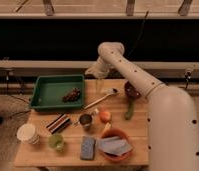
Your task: Place grapes in metal cup
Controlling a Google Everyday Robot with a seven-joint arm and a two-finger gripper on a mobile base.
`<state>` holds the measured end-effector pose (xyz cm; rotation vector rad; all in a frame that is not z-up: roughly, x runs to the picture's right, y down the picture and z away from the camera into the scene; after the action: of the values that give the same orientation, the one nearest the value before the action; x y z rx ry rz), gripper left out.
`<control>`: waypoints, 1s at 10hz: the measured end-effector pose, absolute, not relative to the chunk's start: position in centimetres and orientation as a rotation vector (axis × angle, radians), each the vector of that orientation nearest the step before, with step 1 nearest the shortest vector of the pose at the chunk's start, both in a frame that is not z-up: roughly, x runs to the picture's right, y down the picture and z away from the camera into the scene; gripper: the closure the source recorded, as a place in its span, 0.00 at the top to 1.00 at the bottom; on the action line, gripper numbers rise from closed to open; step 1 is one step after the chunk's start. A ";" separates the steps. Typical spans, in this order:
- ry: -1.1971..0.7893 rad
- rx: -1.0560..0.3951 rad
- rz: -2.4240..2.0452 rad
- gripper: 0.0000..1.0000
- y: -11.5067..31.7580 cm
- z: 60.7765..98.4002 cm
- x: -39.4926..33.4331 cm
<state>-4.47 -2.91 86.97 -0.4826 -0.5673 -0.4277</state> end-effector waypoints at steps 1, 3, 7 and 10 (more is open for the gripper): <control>-0.579 -0.475 -0.443 0.80 -2.8 87.4 -5.6; -0.600 -0.456 -0.462 0.80 -2.6 88.0 -7.7; -0.625 -0.420 -0.426 0.80 -1.9 89.0 -10.7; -0.651 -0.426 -0.414 0.80 -1.8 89.5 -14.2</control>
<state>-14.20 -1.84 89.55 -0.4264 -0.6512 -0.4138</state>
